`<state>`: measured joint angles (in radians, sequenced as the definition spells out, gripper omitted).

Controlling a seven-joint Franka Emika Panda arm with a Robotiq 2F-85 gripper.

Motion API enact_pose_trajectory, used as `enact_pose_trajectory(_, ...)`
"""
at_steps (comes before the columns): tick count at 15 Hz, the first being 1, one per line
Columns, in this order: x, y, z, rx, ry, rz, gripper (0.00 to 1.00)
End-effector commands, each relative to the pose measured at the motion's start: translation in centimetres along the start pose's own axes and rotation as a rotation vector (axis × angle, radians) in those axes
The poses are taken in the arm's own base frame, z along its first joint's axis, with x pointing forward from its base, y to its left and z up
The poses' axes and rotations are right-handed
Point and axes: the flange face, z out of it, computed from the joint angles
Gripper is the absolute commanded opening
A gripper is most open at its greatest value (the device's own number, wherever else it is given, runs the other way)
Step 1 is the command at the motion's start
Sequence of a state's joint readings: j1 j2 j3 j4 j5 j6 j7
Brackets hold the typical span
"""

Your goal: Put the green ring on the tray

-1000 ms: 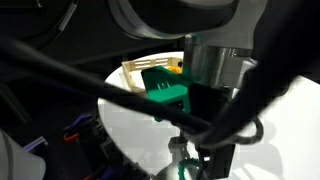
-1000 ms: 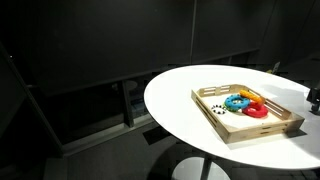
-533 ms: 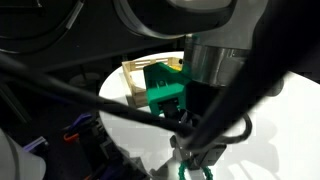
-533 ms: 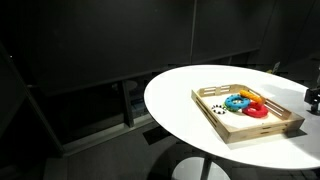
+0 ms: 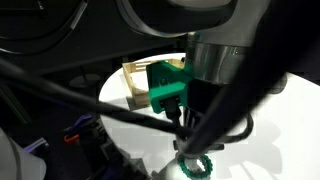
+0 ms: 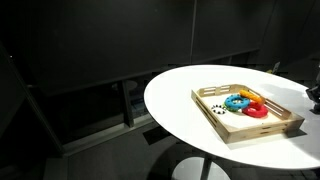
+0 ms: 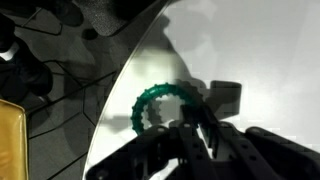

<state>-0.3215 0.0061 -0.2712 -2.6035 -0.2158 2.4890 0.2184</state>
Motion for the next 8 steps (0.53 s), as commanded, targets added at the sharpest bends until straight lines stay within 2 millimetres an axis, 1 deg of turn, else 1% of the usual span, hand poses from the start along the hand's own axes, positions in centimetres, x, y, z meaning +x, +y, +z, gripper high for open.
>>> enact_pose_trajectory(1,0.3,-0.2,-1.2,0.023,0.006,-0.002,0.06)
enact_pose_trajectory(4,0.6,-1.2,-2.0,0.036,-0.008,0.003,0.06)
enact_pose_trajectory(8,1.2,-3.3,-3.7,0.078,-0.044,0.011,0.06)
